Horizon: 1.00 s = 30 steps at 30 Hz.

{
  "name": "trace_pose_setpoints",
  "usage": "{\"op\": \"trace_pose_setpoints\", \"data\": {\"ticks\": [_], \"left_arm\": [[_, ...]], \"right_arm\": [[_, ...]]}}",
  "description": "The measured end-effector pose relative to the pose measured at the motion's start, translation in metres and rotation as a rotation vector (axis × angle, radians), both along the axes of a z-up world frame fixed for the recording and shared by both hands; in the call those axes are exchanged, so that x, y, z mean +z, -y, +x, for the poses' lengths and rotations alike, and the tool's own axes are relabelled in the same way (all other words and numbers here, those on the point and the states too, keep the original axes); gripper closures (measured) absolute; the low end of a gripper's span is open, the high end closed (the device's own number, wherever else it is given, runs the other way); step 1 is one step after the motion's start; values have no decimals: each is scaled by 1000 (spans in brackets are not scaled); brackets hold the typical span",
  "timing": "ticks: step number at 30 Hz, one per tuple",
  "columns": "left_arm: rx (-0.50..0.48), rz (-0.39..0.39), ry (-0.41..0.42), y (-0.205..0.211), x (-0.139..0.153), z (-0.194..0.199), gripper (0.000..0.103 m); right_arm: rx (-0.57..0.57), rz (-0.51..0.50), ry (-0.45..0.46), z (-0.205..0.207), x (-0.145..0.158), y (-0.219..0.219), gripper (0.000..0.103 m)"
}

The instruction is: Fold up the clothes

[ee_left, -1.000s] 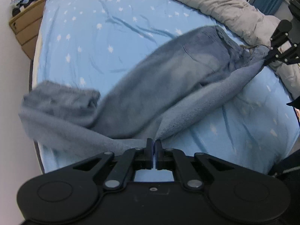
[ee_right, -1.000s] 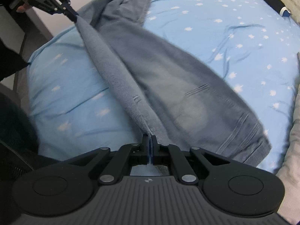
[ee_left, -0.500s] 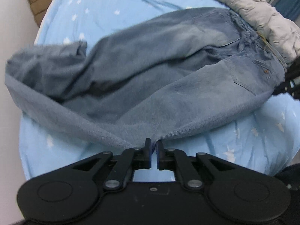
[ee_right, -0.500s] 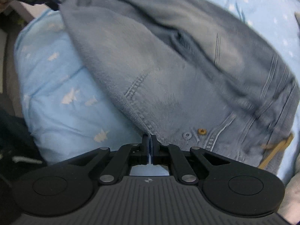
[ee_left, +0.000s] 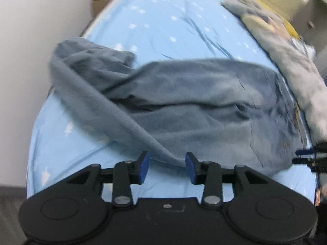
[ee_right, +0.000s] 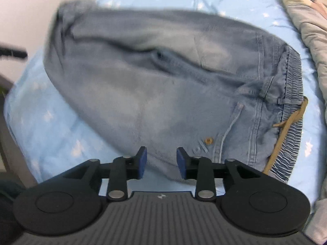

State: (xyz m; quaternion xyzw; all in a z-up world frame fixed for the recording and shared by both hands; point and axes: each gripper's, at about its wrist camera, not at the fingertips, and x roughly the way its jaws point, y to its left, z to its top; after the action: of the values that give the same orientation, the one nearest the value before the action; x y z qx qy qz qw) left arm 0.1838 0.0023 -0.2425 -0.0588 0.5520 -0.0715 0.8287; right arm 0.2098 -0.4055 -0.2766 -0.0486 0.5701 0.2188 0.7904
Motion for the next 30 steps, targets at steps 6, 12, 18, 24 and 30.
{"op": "trace_pose_setpoints", "data": {"ticks": [6,12,18,24,30], "left_arm": [[211,2,30,-26,22,8,62],[304,-6,41,-72,20,48,62],[321,-44,44,-138,6,79,61],[323,-104,32,-216,-12,93,61],[345,-155,32,-290,-25,88,61]], "right_arm": [[-21,98,2,19,3,-31,64],[50,207,57,37,23,-114,62],[122,245,102,59,30,-223,57],[169,211,143,97,14,-343,48],[167,95,159,138,-22,-432,46]]}}
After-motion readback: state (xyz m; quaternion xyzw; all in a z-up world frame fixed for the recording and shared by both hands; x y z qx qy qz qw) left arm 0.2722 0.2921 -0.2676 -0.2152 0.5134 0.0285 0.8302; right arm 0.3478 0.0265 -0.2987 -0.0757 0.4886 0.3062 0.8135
